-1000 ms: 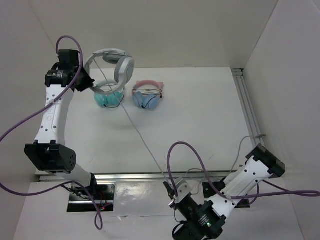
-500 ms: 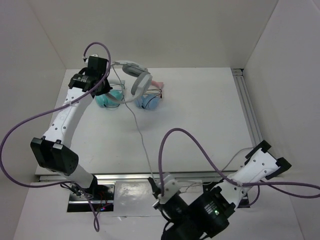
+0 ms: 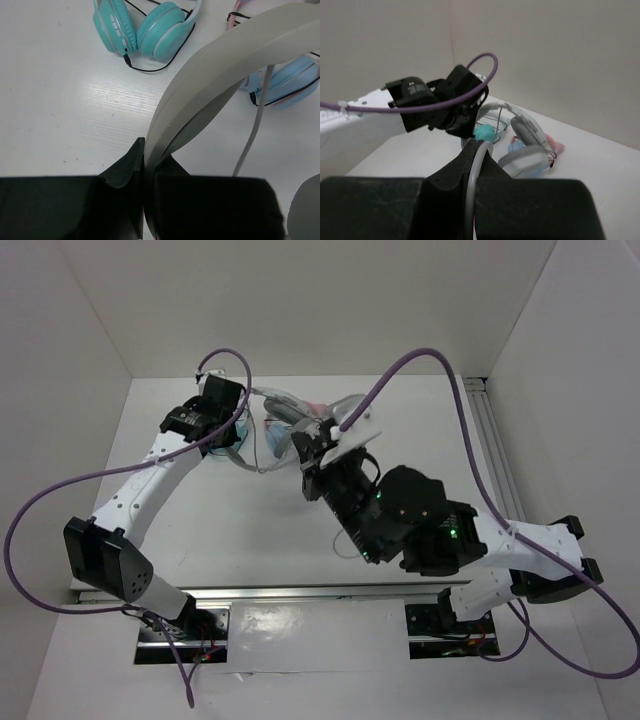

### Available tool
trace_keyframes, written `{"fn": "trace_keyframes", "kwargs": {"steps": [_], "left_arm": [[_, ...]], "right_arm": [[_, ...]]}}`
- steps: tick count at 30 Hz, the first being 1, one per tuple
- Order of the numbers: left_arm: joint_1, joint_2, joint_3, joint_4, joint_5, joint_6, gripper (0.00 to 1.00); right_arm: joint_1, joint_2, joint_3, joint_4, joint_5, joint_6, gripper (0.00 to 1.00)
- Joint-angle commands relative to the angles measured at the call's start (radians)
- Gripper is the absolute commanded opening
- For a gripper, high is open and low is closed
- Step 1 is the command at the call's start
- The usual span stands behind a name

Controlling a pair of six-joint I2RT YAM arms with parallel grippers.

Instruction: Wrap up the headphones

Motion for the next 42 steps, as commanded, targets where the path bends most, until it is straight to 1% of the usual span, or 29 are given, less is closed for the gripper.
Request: {"fn": "trace_keyframes", "kwargs": {"steps": [1,3,4,7,8,9,11,12,13,15,16,18,19,20,22,23,25,26,27,31,32,34,35,36,38,40,41,42], "left_arm": [[-0.028,-0.048,-0.001,0.116,-0.003,0.001,0.00],[-0.040,-0.047,-0.021,0.125,0.017,0.033,0.00],[-0.069,-0.047,-0.021,0.125,0.027,0.050,0.00],[-0.120,-0.047,-0.039,0.125,0.005,0.115,0.00],[-0.158,-0.066,-0.039,0.125,-0.004,0.130,0.00],[-0.176,-0.076,-0.059,0.125,-0.013,0.159,0.00],[-0.227,-0.118,-0.087,0.139,-0.025,0.193,0.00],[-0.239,-0.130,-0.098,0.139,-0.025,0.193,0.00],[-0.239,-0.141,-0.120,0.139,-0.006,0.217,0.00],[-0.278,-0.175,-0.130,0.148,0.039,0.236,0.00],[-0.290,-0.187,-0.156,0.160,0.039,0.262,0.00],[-0.339,-0.208,-0.176,0.170,0.039,0.291,0.00],[-0.354,-0.233,-0.197,0.180,0.030,0.315,0.00],[-0.367,-0.245,-0.208,0.190,0.019,0.325,0.00],[-0.387,-0.285,-0.217,0.199,0.019,0.339,0.00],[-0.400,-0.300,-0.240,0.199,0.019,0.349,0.00],[-0.422,-0.331,-0.259,0.219,0.068,0.366,0.00],[-0.422,-0.354,-0.269,0.219,0.080,0.375,0.00],[-0.449,-0.354,-0.269,0.219,0.091,0.389,0.00],[-0.459,-0.403,-0.269,0.219,0.138,0.399,0.00],[-0.459,-0.415,-0.260,0.219,0.160,0.408,0.00],[-0.459,-0.451,-0.260,0.219,0.215,0.408,0.00],[-0.459,-0.451,-0.260,0.219,0.215,0.408,0.00],[-0.459,-0.465,-0.250,0.219,0.215,0.408,0.00],[-0.459,-0.478,-0.236,0.219,0.229,0.408,0.00],[-0.459,-0.479,-0.236,0.219,0.263,0.408,0.00],[-0.459,-0.479,-0.236,0.219,0.286,0.408,0.00],[-0.459,-0.479,-0.236,0.219,0.286,0.408,0.00]], "right_arm": [[-0.039,0.021,0.091,-0.026,-0.144,-0.082,0.00],[-0.053,0.051,0.112,-0.017,-0.144,-0.144,0.00],[-0.070,0.064,0.147,-0.032,-0.144,-0.163,0.00],[-0.127,0.096,0.195,-0.058,-0.154,-0.211,0.00],[-0.127,0.096,0.195,-0.058,-0.143,-0.232,0.00],[-0.151,0.105,0.186,-0.028,-0.131,-0.293,0.00],[-0.188,0.096,0.139,0.006,-0.092,-0.336,0.00],[-0.217,0.096,0.128,0.006,-0.092,-0.327,0.00],[-0.290,0.076,0.111,0.006,-0.124,-0.312,0.00],[-0.374,0.062,0.068,0.006,-0.172,-0.272,0.00],[-0.459,0.062,0.068,-0.004,-0.233,-0.226,0.00],[-0.550,0.062,0.054,-0.040,-0.305,-0.177,0.00],[-0.640,0.062,0.054,-0.069,-0.350,-0.127,0.00],[-0.683,0.062,0.068,-0.080,-0.452,-0.102,0.00],[-0.771,0.062,0.068,-0.080,-0.552,-0.048,0.00],[-0.867,0.062,0.068,-0.089,-0.668,-0.030,0.00],[-0.960,0.062,0.091,-0.100,-0.788,0.007,0.00],[-1.036,0.076,0.091,-0.113,-0.904,0.007,0.00],[-1.067,0.076,0.103,-0.113,-0.957,0.007,0.00],[-1.181,0.085,0.073,-0.103,-1.164,-0.010,0.00],[-1.204,0.085,0.053,-0.083,-1.244,-0.010,0.00],[-1.204,0.085,0.005,-0.083,-1.334,-0.023,0.00],[-1.204,0.085,-0.012,-0.083,-1.396,-0.036,0.00],[-1.216,0.075,-0.065,-0.046,-1.469,-0.027,0.00],[-1.216,0.061,-0.120,0.004,-1.520,0.012,0.00],[-1.248,0.061,-0.145,0.032,-1.659,0.050,0.00],[-1.262,0.071,-0.145,0.047,-1.713,0.099,0.00],[-1.290,0.071,-0.160,0.083,-1.806,0.120,0.00]]}}
